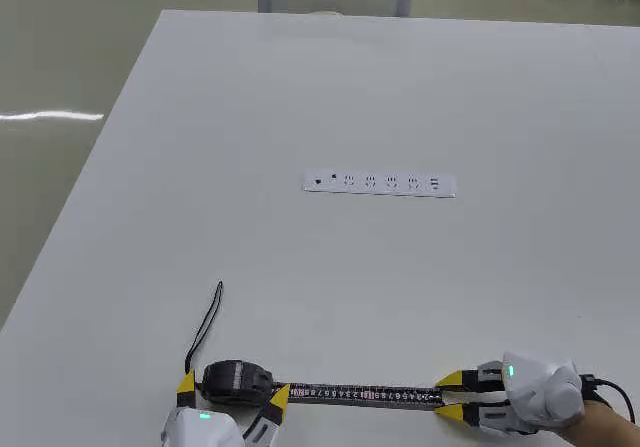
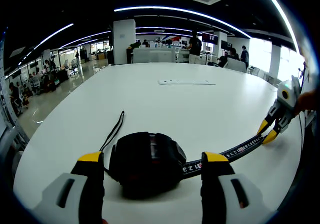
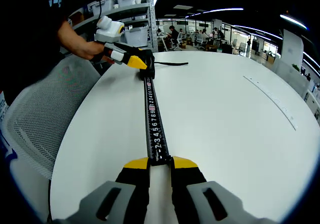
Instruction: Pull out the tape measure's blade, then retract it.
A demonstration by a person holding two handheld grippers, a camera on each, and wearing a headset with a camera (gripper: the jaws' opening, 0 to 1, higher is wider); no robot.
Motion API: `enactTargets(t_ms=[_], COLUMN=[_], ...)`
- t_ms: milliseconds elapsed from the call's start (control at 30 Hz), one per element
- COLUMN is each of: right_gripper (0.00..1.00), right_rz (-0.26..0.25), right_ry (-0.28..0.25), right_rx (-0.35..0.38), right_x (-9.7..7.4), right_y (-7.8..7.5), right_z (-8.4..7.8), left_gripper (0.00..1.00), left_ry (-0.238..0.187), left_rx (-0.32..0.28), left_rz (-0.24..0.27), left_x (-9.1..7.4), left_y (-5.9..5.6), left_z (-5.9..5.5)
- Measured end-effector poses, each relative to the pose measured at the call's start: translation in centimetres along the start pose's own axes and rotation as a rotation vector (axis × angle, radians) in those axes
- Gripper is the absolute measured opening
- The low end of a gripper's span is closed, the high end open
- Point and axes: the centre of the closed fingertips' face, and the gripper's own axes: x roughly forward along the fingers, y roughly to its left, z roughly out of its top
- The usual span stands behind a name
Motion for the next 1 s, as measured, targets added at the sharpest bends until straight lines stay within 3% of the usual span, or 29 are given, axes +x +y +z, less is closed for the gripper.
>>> enactTargets(t_ms=[333,633,1000], right_gripper=[0.13,0.13,0.13], right_rz=[0.001,-0.007,-0.008], right_ry=[0.008,0.015,0.022], right_rx=[-0.019,-0.018,-0.011], right_x=[-0.1,-0.2,-0.2], right_y=[0.1,0.0,0.0], right_z=[0.1,0.1,0.0], left_gripper=[0.76,0.73,0.70], left_ry=[0.004,0.020,0.020], left_rx=[-0.017,-0.098,-0.150], left_rz=[0.016,0.055,0.067], left_x=[0.2,0.6,1.1], left_y=[-0.2,0.5,0.9], left_z=[0.0,-0.5,-0.9])
